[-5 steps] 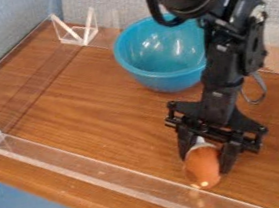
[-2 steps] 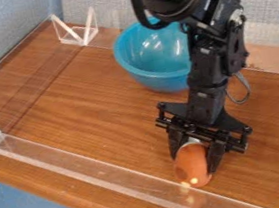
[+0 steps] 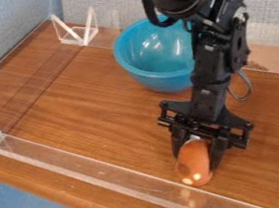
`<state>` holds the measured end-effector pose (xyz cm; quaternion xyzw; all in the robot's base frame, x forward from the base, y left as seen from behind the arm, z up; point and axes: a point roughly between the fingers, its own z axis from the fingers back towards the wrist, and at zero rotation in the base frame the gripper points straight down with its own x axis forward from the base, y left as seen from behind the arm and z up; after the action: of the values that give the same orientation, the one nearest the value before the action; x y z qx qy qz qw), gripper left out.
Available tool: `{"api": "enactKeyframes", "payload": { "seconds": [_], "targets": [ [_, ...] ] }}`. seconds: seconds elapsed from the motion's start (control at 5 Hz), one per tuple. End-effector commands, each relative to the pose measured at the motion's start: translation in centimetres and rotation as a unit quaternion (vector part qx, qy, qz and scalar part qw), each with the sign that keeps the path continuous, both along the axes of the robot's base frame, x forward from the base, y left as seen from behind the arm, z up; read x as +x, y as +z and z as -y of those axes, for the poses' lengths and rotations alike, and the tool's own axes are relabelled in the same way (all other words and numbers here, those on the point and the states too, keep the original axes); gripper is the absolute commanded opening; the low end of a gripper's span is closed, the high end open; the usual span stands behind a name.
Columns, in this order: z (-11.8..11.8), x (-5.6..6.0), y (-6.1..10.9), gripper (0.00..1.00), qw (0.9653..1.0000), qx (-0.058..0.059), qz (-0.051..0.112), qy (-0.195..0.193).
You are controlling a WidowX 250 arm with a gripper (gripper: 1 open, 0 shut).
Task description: Remove the mushroom from inside the blue bowl and put it on the table
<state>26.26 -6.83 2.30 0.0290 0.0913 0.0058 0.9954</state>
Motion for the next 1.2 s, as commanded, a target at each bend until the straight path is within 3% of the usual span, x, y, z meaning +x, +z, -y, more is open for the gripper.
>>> {"api": "enactKeyframes", "payload": {
  "seconds": [0.0, 0.6, 1.0],
  "targets": [
    [-0.8, 0.6, 0.3, 0.00, 0.9993, -0.003, 0.012, 0.036],
    [-1.0, -0.9, 2.2, 0.00, 0.9994, -0.009, 0.006, 0.033],
    [-0.5, -0.4, 2.3, 0.00, 0.9998, -0.013, 0.003, 0.017]
  ]
}}
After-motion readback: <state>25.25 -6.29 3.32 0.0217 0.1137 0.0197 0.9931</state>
